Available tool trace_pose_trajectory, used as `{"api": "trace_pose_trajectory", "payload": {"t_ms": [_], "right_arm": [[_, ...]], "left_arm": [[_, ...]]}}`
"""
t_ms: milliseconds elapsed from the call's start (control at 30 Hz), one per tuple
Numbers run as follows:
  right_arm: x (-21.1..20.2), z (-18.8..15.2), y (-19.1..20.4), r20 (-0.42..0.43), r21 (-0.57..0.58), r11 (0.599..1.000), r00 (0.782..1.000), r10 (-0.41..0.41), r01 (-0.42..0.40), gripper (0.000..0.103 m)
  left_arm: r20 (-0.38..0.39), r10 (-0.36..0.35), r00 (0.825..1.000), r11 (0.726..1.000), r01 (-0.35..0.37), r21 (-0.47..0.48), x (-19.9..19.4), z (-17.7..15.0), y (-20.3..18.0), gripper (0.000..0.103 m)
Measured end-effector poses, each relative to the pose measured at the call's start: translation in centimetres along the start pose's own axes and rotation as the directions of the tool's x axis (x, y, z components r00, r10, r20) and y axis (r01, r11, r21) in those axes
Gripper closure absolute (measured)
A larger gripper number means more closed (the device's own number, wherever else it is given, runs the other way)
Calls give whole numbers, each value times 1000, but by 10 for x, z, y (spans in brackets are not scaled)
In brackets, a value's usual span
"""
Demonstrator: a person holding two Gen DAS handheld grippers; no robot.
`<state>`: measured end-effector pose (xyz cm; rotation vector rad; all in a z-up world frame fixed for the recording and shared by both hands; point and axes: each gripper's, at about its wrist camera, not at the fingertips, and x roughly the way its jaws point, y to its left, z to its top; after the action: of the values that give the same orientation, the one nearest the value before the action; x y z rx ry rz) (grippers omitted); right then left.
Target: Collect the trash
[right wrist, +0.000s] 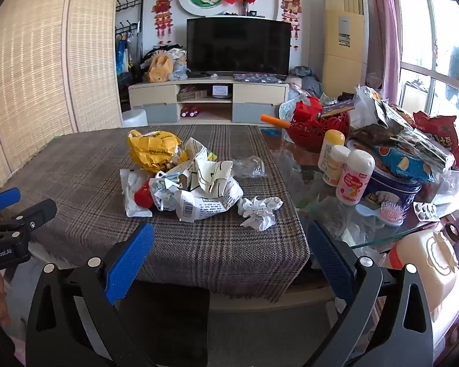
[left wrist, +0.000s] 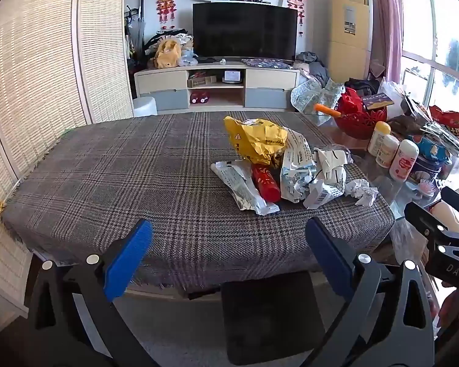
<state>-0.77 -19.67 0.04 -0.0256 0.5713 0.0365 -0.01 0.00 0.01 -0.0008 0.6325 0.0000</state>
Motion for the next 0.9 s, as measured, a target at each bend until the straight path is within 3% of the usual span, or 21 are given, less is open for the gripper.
{"api": "trace_pose_trajectory", "payload": {"t_ms": [900], "right_arm": [[-1,0,-3,1,11,1000,1000,6,-6,3]], "left_arm": [[0,5,1000,1000,-5,-2,2,3,8,8]]}}
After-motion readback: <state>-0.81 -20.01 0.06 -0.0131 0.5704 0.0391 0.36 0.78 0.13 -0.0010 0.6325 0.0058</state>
